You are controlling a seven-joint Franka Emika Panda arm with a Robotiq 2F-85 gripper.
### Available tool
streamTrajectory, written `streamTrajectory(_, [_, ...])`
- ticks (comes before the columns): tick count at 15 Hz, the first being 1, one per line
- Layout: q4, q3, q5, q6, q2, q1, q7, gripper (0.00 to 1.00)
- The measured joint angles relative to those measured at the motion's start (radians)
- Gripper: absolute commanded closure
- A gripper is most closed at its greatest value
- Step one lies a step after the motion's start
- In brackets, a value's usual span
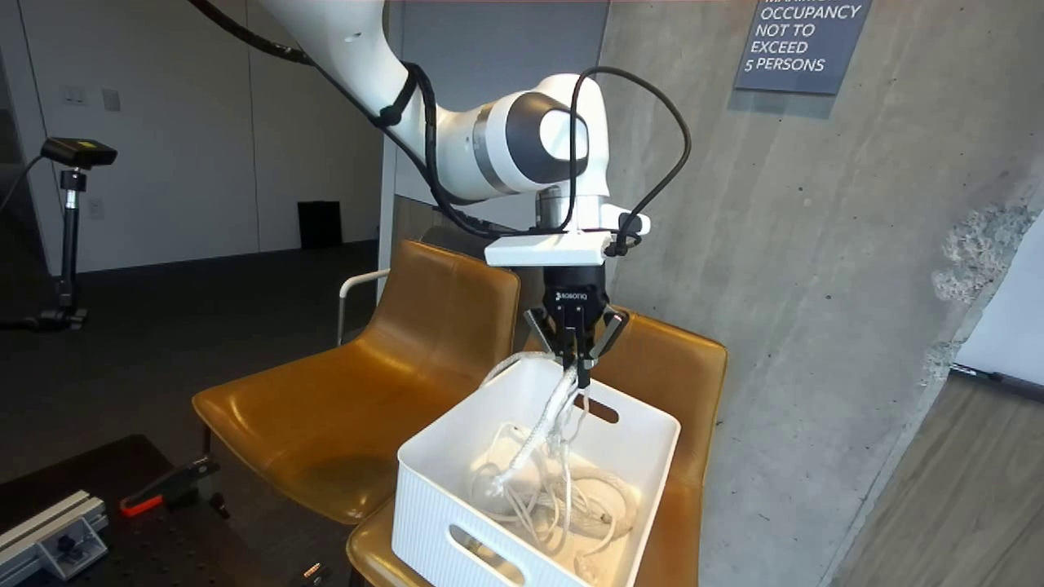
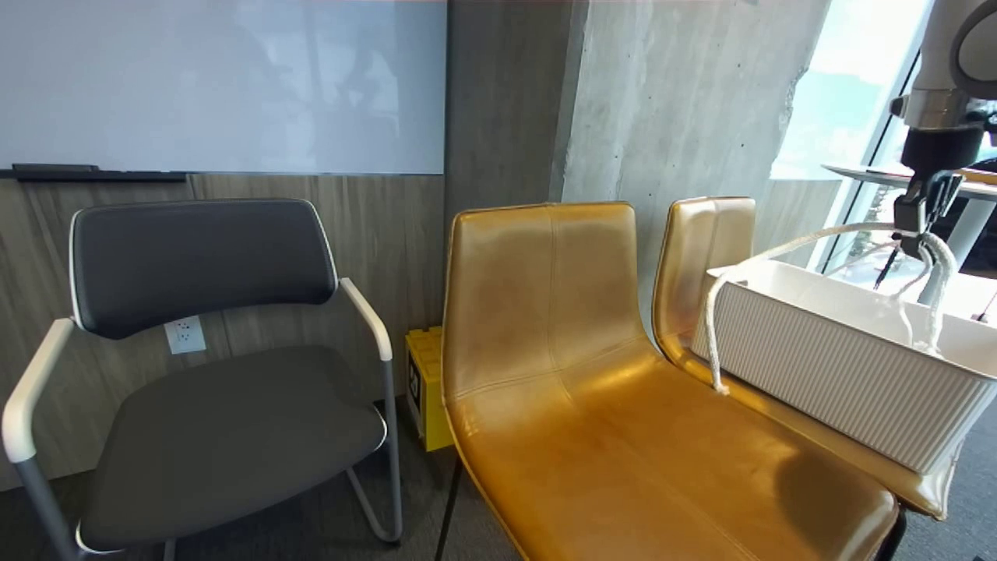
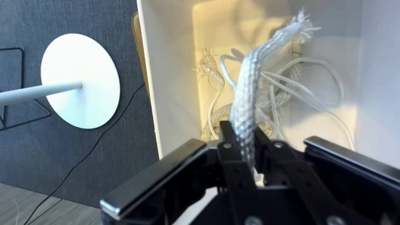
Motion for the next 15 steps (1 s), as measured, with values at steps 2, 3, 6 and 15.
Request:
streamTrajectory(2, [-0.008, 0.002, 0.000, 0.000, 0.000, 0.009, 0.000, 0.38])
streamTrajectory(3, [-0.012, 0.003, 0.000, 0.000, 0.000, 0.014, 0.001, 0.30])
streamTrajectory(6, [-0.013, 0.004, 0.000, 0.000, -0.001, 0.029, 0.002, 0.08])
streamTrajectory(15, [-0.134, 0.093, -0.008, 0.114, -0.060, 0.172, 0.058, 0.00])
